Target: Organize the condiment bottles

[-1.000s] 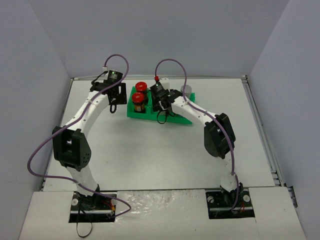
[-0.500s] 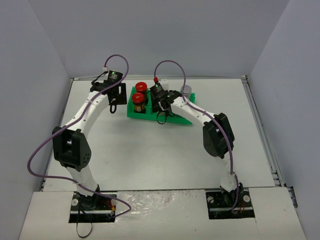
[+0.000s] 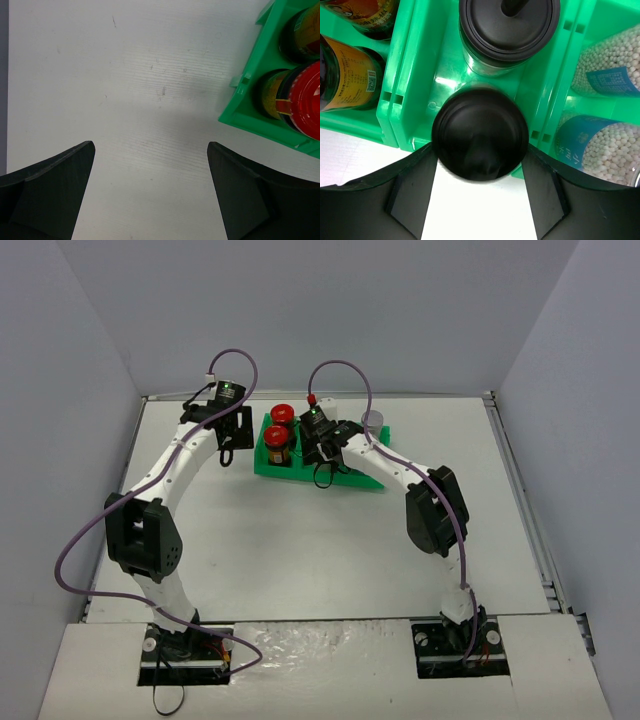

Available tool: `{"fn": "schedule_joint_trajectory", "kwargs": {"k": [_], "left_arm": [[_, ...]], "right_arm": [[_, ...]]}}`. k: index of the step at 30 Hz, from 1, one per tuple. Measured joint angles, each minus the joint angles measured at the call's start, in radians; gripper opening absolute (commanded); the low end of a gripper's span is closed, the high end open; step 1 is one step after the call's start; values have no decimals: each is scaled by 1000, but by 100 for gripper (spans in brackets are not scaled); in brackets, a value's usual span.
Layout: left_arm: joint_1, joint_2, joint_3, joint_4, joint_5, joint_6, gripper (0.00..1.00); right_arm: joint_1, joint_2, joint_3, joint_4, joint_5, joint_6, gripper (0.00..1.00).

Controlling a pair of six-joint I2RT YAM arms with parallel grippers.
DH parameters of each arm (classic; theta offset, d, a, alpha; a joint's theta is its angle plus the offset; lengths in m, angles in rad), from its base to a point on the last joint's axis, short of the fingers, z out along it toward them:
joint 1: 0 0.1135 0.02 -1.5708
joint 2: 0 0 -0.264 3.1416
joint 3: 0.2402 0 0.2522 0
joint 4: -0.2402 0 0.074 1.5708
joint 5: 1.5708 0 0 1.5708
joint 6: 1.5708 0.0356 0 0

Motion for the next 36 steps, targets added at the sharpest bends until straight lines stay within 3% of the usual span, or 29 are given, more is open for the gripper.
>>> {"fn": "schedule_joint_trajectory", "kwargs": {"k": [5,24,31,36], "left_arm": [[0,0,2,0,0,0,94],[0,0,2,0,0,0,94],[0,0,2,0,1,0,94],[0,0,21,-14,0,0,94]], "right_arm": [[0,0,0,0,3,1,78],[16,-19,0,-8,10,-2,85],[34,-94,13,-28,18,-14,100],[42,-177,19,-51,27,-23,100]]}}
